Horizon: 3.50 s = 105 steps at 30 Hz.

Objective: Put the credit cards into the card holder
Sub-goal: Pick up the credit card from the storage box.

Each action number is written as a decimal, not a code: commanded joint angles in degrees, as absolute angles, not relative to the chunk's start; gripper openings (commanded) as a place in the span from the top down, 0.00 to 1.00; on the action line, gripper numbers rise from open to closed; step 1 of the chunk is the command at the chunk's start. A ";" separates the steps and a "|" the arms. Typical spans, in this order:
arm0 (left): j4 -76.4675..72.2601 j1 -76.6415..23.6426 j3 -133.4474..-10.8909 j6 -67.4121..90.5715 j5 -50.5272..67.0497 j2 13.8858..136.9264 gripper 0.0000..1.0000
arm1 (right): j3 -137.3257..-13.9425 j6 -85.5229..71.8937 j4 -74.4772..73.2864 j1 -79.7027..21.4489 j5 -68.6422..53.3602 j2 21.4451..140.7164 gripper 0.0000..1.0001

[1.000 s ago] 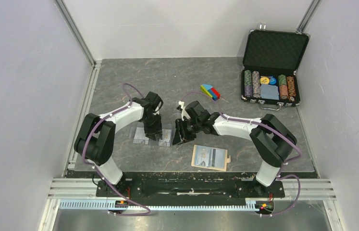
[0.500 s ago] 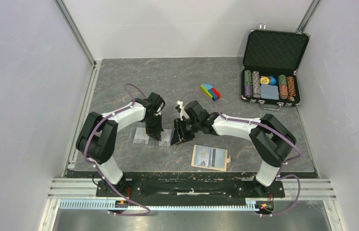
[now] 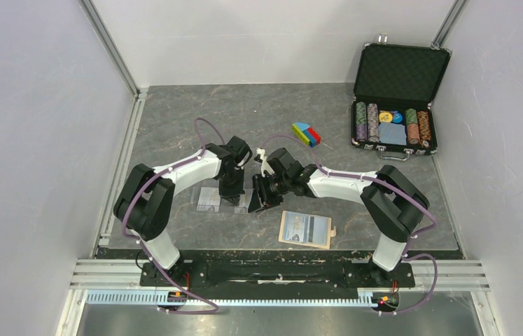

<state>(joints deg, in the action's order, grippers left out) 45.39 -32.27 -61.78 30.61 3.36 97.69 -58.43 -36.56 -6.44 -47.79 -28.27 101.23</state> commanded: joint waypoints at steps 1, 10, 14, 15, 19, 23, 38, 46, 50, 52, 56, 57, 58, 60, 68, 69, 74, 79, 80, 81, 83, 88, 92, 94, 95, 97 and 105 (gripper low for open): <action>46.41 -33.43 -64.72 28.80 1.55 97.83 0.95 | -59.28 -36.91 -4.61 -48.04 -28.50 101.42 0.62; 48.06 -33.66 -65.43 29.56 -2.57 96.53 0.78 | -58.00 -36.97 -3.86 -48.08 -27.34 101.19 0.63; 47.25 -33.26 -63.81 30.13 -3.24 96.25 0.66 | -56.93 -37.47 -2.49 -48.08 -25.65 100.48 0.61; 46.45 -33.06 -63.28 30.23 -2.69 96.37 0.66 | -56.51 -37.89 -1.69 -48.01 -25.50 100.46 0.61; 43.51 -32.79 -62.06 30.56 -0.41 97.07 0.64 | -54.99 -39.00 0.97 -47.38 -26.26 101.19 0.60; 42.37 -32.61 -62.06 30.55 -0.26 99.18 0.76 | -55.10 -39.36 2.13 -47.37 -27.09 102.25 0.61; 41.39 -33.29 -62.20 31.72 4.18 94.95 0.98 | -54.76 -39.19 1.23 -47.37 -27.17 103.55 0.63; 41.47 -33.83 -63.36 32.08 5.50 92.28 0.98 | -54.78 -38.88 0.70 -47.37 -27.27 103.62 0.64; 40.87 -33.93 -63.20 32.42 6.91 91.20 0.97 | -54.58 -38.66 0.31 -47.37 -27.03 103.28 0.64; 40.08 -33.93 -62.99 32.71 8.14 90.42 0.96 | -54.49 -38.50 0.10 -47.42 -26.79 103.05 0.64; 36.77 -33.93 -61.93 33.45 11.97 89.21 0.91 | -54.32 -38.34 0.10 -47.38 -26.57 102.84 0.64; 36.30 -33.93 -61.75 33.66 12.61 89.12 0.91 | -54.32 -38.28 0.09 -47.37 -26.62 102.78 0.64; 35.97 -33.93 -61.55 33.92 12.73 88.97 0.90 | -54.32 -38.24 0.10 -47.38 -26.59 102.75 0.64; 35.86 -33.99 -61.20 34.03 12.53 89.57 0.88 | -54.22 -38.25 0.09 -47.37 -26.46 102.66 0.64; 36.36 -33.99 -59.86 33.77 10.63 94.30 0.87 | -53.94 -37.55 -1.74 -47.37 -25.87 101.81 0.64; 36.39 -34.06 -59.70 33.82 10.27 94.49 0.88 | -53.92 -37.32 -1.98 -47.38 -25.68 101.58 0.64; 37.27 -34.07 -60.09 33.53 8.72 92.90 0.98 | -54.22 -36.85 -3.19 -47.29 -25.06 99.86 0.63; 42.12 -34.08 -62.49 31.78 4.17 85.88 0.98 | -55.23 -35.80 -5.60 -47.11 -23.18 95.72 0.61; 42.85 -34.01 -62.95 31.24 3.44 84.24 0.98 | -55.33 -35.48 -6.24 -46.96 -22.71 94.91 0.61; 43.42 -34.02 -63.22 30.64 3.11 82.12 0.98 | -55.35 -35.36 -6.81 -46.78 -22.30 93.72 0.60; 43.94 -34.02 -63.32 30.22 3.04 77.88 0.98 | -54.91 -35.24 -7.49 -46.27 -21.83 91.48 0.59; 41.60 -34.01 -61.28 30.10 8.27 69.50 0.95 | -51.76 -34.70 -9.19 -44.25 -21.39 85.23 0.55; 32.94 -34.05 -54.42 33.66 17.93 64.21 0.88 | -46.55 -33.96 -10.77 -41.40 -21.48 78.81 0.54; 26.04 -34.23 -50.13 36.75 22.54 62.24 0.91 | -43.16 -33.13 -12.42 -39.70 -21.21 74.99 0.53; 22.69 -34.67 -47.88 38.40 24.07 61.63 0.92 | -41.56 -32.66 -13.28 -38.59 -21.08 73.28 0.53; 18.59 -36.05 -44.54 41.13 24.38 60.76 0.93 | -37.59 -31.76 -14.90 -36.41 -20.96 69.09 0.52; 5.12 -47.85 -39.14 47.54 20.75 67.88 0.98 | -28.75 -26.92 -27.51 -28.39 -17.07 56.71 0.50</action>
<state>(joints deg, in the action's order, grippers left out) 17.15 -42.61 -39.38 42.06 20.97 64.29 -30.72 -30.28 -20.47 -30.17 -20.29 60.86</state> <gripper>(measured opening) 0.034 0.505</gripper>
